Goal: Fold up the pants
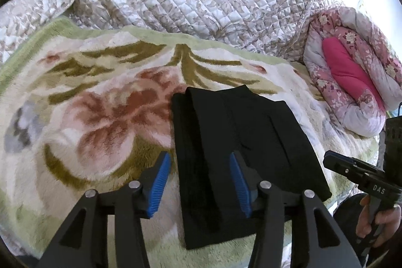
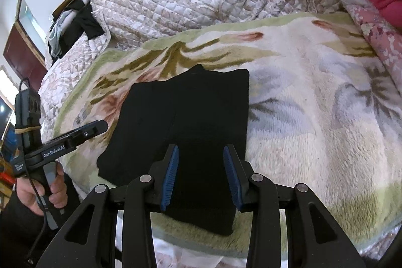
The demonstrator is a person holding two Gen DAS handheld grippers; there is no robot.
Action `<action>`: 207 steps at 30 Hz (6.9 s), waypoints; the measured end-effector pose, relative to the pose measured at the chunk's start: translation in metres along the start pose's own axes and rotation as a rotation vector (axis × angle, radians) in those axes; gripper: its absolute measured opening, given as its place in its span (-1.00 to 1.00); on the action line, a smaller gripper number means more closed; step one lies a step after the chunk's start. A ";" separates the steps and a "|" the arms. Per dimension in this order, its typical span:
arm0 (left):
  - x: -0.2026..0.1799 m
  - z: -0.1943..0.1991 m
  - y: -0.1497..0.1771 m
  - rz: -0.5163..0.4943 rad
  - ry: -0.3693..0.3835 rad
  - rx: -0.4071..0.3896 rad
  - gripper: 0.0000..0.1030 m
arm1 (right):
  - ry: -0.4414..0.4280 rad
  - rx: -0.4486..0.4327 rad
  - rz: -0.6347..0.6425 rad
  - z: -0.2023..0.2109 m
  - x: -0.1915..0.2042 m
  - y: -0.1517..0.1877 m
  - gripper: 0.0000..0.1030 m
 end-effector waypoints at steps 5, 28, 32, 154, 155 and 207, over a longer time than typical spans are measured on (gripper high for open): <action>0.024 -0.020 0.000 0.085 0.070 0.030 0.10 | -0.029 0.028 -0.040 -0.024 -0.014 -0.007 -0.01; -0.002 -0.028 -0.027 0.041 0.157 -0.009 -0.58 | -0.174 0.018 -0.112 -0.029 0.000 -0.049 -0.75; -0.011 -0.023 -0.054 -0.019 0.162 -0.042 -0.58 | -0.172 -0.038 -0.082 -0.024 0.011 -0.082 -0.75; -0.004 -0.045 0.027 -0.115 -0.170 0.033 -0.13 | 0.246 0.020 0.184 -0.046 0.053 0.017 0.48; -0.004 -0.045 0.027 -0.116 -0.170 0.033 -0.13 | 0.247 0.020 0.184 -0.046 0.053 0.017 0.48; -0.005 -0.046 0.027 -0.118 -0.175 0.036 -0.13 | 0.247 0.022 0.185 -0.046 0.053 0.017 0.49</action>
Point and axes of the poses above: each gripper's, at about its wrist camera, not at the fingertips, and z roughly against the way its jaws point, x to its left, y to its underside, the point moved 2 cm from there along -z, roughly the way its jaws point, and after that the axes turned 14 degrees about y, right-handed, at the moved point
